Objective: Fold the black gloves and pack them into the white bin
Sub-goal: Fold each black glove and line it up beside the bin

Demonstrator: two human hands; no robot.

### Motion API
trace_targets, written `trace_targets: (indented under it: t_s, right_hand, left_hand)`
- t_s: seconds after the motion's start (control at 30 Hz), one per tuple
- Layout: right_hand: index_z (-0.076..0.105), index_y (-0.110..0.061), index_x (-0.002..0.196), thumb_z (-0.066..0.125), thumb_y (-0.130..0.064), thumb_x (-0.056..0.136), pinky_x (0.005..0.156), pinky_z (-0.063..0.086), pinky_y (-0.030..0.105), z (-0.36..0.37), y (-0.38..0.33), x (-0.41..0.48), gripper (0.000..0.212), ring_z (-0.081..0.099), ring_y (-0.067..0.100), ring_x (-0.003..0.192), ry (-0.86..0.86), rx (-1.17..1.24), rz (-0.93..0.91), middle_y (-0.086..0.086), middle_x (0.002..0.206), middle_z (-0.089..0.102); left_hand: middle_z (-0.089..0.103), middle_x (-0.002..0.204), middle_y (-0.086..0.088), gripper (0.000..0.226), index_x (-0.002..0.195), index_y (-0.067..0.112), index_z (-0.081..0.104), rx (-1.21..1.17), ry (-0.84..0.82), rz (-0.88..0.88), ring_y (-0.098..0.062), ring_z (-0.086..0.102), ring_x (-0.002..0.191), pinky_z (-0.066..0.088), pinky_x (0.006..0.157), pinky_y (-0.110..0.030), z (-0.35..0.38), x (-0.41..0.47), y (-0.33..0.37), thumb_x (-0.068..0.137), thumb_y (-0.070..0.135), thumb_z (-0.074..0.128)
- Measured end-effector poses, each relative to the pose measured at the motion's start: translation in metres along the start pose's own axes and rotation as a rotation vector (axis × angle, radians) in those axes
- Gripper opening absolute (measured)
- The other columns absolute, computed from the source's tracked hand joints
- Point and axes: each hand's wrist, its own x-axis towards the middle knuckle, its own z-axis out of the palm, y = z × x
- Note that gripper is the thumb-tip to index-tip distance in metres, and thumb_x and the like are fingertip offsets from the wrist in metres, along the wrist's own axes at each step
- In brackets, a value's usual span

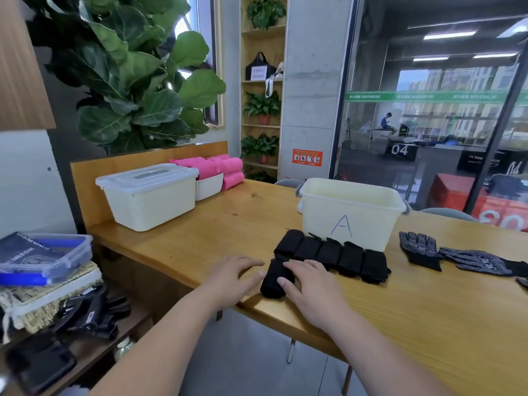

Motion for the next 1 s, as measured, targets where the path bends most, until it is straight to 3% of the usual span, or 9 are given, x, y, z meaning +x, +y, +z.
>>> trace_targets:
  t_s: [0.13, 0.43, 0.57, 0.77, 1.0]
  right_hand:
    - [0.04, -0.036, 0.158, 0.031, -0.067, 0.105, 0.12, 0.033, 0.039, 0.008, -0.01, 0.009, 0.062, 0.027, 0.014, 0.153, 0.027, -0.046, 0.004, -0.019, 0.162, 0.041]
    - [0.04, -0.035, 0.159, 0.029, -0.063, 0.108, 0.123, 0.03, 0.036, 0.01, -0.003, 0.008, 0.059, 0.028, 0.01, 0.151, 0.061, 0.081, 0.006, -0.018, 0.163, 0.04]
    - [0.042, -0.037, 0.157, 0.032, -0.062, 0.108, 0.122, 0.032, 0.035, 0.004, 0.002, 0.001, 0.056, 0.028, 0.006, 0.15, 0.096, 0.162, 0.011, -0.02, 0.16, 0.043]
    - [0.043, -0.037, 0.157, 0.035, -0.062, 0.107, 0.122, 0.031, 0.034, -0.017, 0.02, -0.019, 0.056, 0.028, 0.007, 0.15, 0.131, 0.115, 0.007, -0.021, 0.159, 0.043]
    - [0.045, -0.034, 0.156, 0.037, -0.06, 0.108, 0.121, 0.033, 0.036, -0.057, 0.073, -0.05, 0.055, 0.031, 0.01, 0.15, 0.171, 0.062, 0.083, -0.017, 0.159, 0.045]
  left_hand:
    - [0.047, 0.152, 0.024, 0.052, 0.143, 0.061, 0.052, 0.028, 0.026, -0.033, -0.009, 0.031, 0.147, 0.027, 0.121, -0.049, 0.006, 0.004, -0.002, 0.095, 0.081, 0.042]
    - [0.048, 0.15, 0.026, 0.055, 0.146, 0.057, 0.05, 0.075, 0.091, -0.059, -0.007, 0.034, 0.145, 0.031, 0.118, -0.046, 0.014, 0.007, -0.001, 0.096, 0.078, 0.042]
    - [0.049, 0.15, 0.021, 0.062, 0.143, 0.053, 0.055, -0.192, 0.061, -0.067, 0.0, 0.045, 0.138, 0.043, 0.118, -0.044, 0.008, 0.002, 0.002, 0.088, 0.08, 0.053]
    - [0.042, 0.156, 0.029, 0.053, 0.148, 0.047, 0.053, -0.089, 0.155, 0.043, -0.002, 0.017, 0.156, 0.021, 0.128, -0.041, 0.013, 0.005, 0.037, 0.099, 0.067, 0.054]
    - [0.048, 0.152, 0.027, 0.056, 0.145, 0.042, 0.06, -0.101, 0.151, 0.225, -0.005, 0.025, 0.155, 0.024, 0.128, -0.037, 0.05, 0.024, 0.105, 0.094, 0.067, 0.061]
